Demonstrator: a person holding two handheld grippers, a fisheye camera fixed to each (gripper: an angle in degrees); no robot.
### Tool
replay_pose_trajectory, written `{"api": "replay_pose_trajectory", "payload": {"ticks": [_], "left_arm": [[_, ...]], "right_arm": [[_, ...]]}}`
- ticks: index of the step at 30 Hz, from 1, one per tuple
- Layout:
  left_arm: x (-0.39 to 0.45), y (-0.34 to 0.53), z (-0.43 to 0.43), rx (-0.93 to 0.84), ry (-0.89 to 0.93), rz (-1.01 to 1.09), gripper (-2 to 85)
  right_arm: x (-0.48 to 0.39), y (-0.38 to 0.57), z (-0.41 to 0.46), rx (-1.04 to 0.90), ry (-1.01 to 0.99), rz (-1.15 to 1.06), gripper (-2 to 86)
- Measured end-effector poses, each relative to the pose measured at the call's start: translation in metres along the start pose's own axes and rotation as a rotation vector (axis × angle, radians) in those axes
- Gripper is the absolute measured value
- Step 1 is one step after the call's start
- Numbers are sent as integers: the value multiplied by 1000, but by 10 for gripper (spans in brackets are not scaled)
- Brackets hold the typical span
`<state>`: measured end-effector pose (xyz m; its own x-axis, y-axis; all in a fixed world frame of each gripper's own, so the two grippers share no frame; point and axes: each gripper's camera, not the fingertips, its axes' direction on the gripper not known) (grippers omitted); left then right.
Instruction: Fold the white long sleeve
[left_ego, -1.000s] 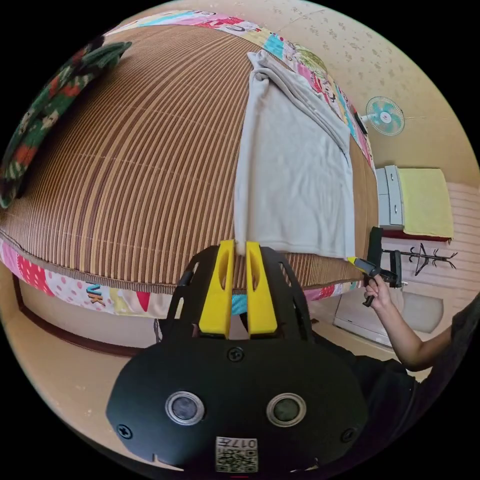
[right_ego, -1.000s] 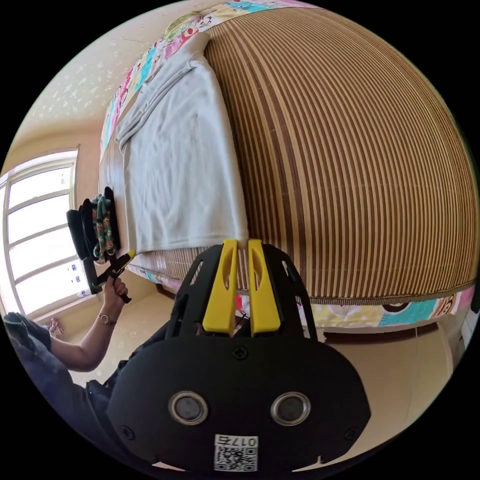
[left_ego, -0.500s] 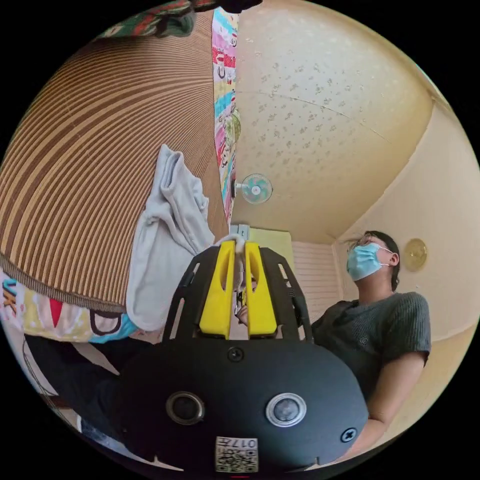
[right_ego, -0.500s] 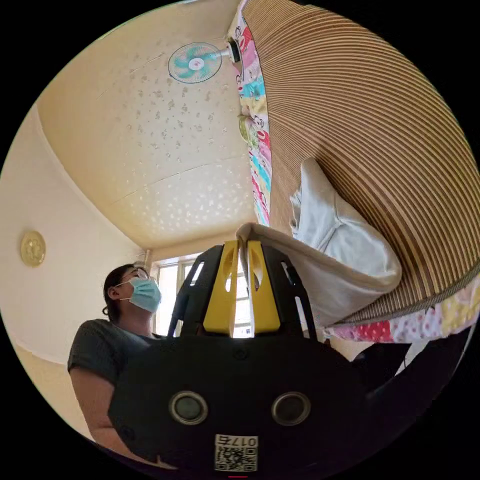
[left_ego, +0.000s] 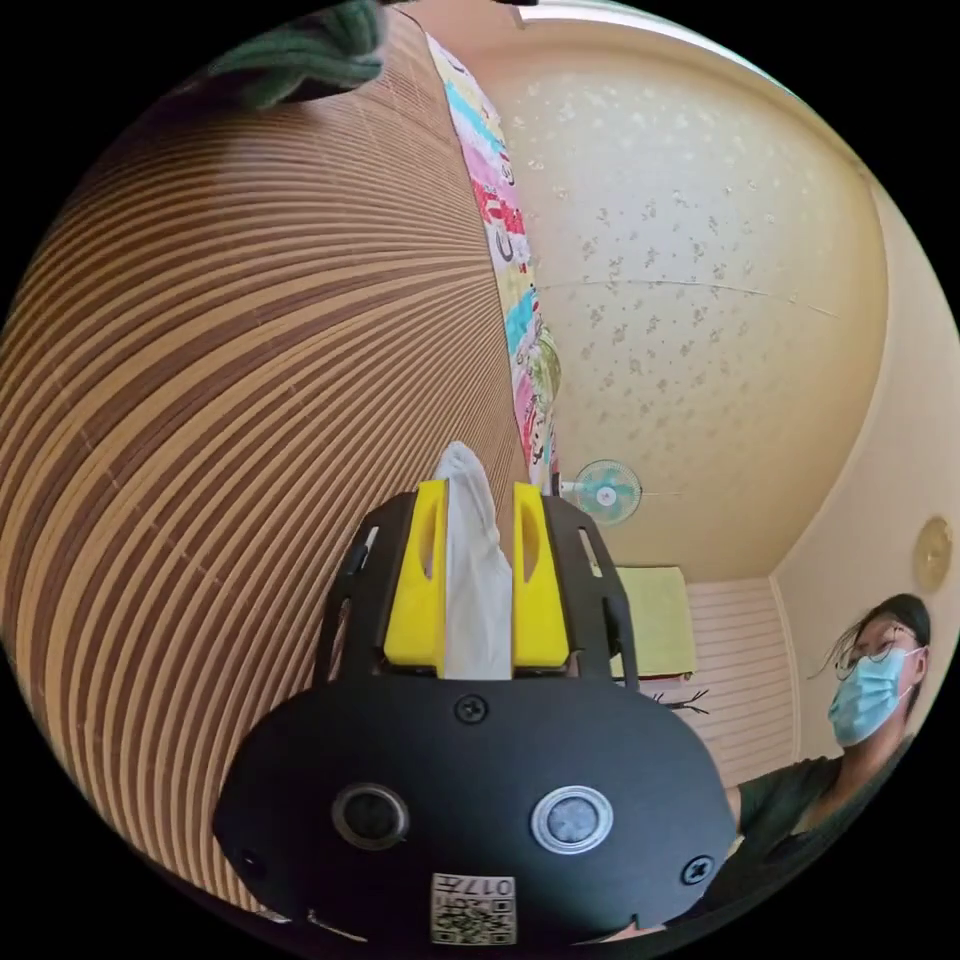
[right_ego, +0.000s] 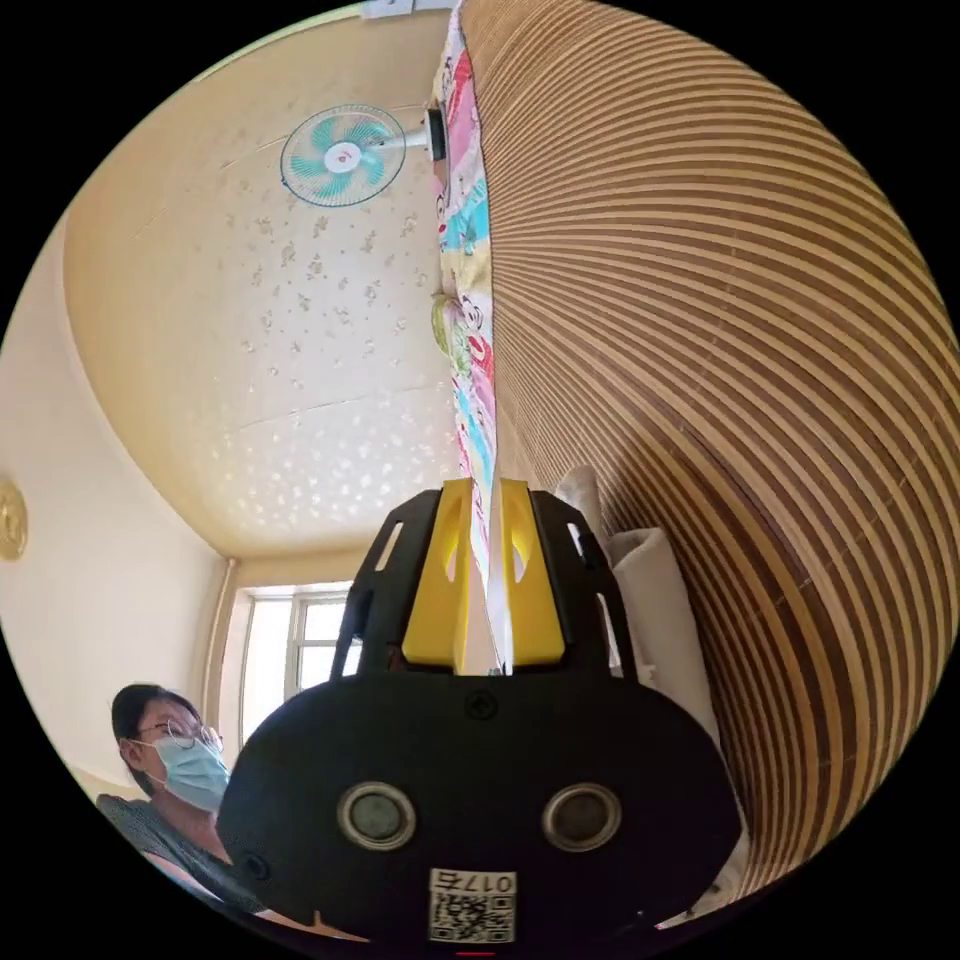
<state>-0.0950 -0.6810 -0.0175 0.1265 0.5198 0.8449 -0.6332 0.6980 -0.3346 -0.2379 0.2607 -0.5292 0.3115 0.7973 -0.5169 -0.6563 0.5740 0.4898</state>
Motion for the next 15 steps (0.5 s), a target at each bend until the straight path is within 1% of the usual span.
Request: {"api": "replay_pose_trajectory", "payload": {"ticks": [1, 2, 3, 4, 5, 6, 7, 9, 10, 11, 13, 15], "left_arm": [[7, 11, -11, 1, -85, 37, 134], [12, 25, -22, -5, -194, 67, 151], [13, 32, -25, -19, -241, 84, 160], [13, 47, -30, -62, -310, 110, 164], [10, 62, -30, -128, -350, 126, 166], [6, 70, -29, -166, -359, 126, 166], [-3, 86, -23, -238, -362, 94, 163], [-17, 110, -8, -349, -354, 39, 143], [-24, 123, 6, -432, -384, 29, 116], [-26, 131, 16, -475, -422, 34, 100], [-25, 136, 27, -522, -477, -13, 74], [-5, 138, 36, -528, -532, 30, 61]], "right_arm": [[-9, 2, 4, -53, 49, -44, 40], [-28, 12, 14, -168, 188, -138, 40], [-46, 27, 26, -278, 341, -234, 41], [-53, 36, 33, -328, 409, -278, 42], [-64, 58, 46, -420, 514, -356, 46], [-71, 80, 60, -498, 559, -410, 52], [-74, 91, 67, -534, 561, -430, 58], [-78, 130, 102, -671, 533, -433, 88], [-78, 138, 114, -705, 526, -421, 98], [-80, 153, 139, -777, 512, -399, 117], [-88, 174, 177, -848, 504, -416, 140], [-107, 193, 234, -979, 547, -476, 172]]}}
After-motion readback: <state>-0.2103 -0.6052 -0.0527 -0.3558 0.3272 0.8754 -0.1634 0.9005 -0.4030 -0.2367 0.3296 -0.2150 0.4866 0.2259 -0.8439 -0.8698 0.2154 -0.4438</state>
